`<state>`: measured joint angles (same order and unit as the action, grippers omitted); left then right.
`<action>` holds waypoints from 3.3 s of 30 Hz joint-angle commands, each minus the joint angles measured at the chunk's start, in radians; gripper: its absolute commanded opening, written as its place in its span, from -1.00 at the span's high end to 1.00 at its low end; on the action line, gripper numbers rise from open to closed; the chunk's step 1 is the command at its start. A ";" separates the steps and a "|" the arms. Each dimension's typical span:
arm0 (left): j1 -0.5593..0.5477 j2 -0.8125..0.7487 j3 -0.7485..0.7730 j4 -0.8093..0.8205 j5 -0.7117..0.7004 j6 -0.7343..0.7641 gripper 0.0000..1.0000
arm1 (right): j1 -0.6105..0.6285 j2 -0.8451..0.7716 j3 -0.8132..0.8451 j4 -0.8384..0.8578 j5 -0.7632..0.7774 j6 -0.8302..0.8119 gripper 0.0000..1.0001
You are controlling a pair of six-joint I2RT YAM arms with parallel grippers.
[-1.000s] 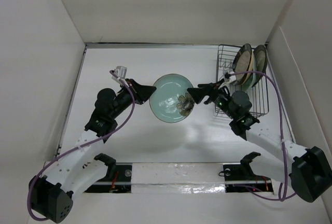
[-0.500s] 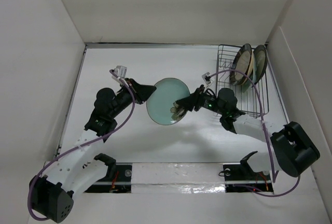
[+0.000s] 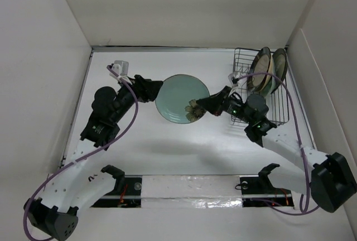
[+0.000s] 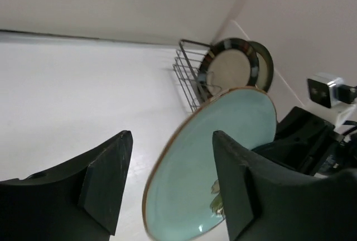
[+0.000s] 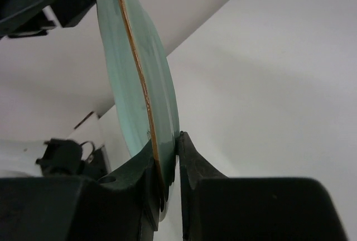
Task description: Load the plates into the dish rack
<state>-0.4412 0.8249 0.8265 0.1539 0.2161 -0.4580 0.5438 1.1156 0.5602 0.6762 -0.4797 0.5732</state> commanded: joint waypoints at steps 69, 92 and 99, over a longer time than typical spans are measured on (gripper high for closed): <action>0.002 -0.121 -0.043 -0.082 -0.314 0.205 -0.43 | -0.329 0.389 0.659 -0.530 1.193 -0.446 1.00; 0.002 -0.107 -0.044 -0.082 -0.339 0.205 -0.44 | -0.283 0.435 0.546 -0.474 1.193 -0.354 0.14; 0.002 -0.104 -0.040 -0.085 -0.356 0.196 -0.45 | -0.274 0.311 0.544 -0.507 1.144 -0.326 -0.94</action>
<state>-0.4412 0.7254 0.7914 0.0322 -0.1169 -0.2665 0.2634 1.5131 1.1019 0.0982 0.6701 0.2180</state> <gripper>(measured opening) 0.721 0.962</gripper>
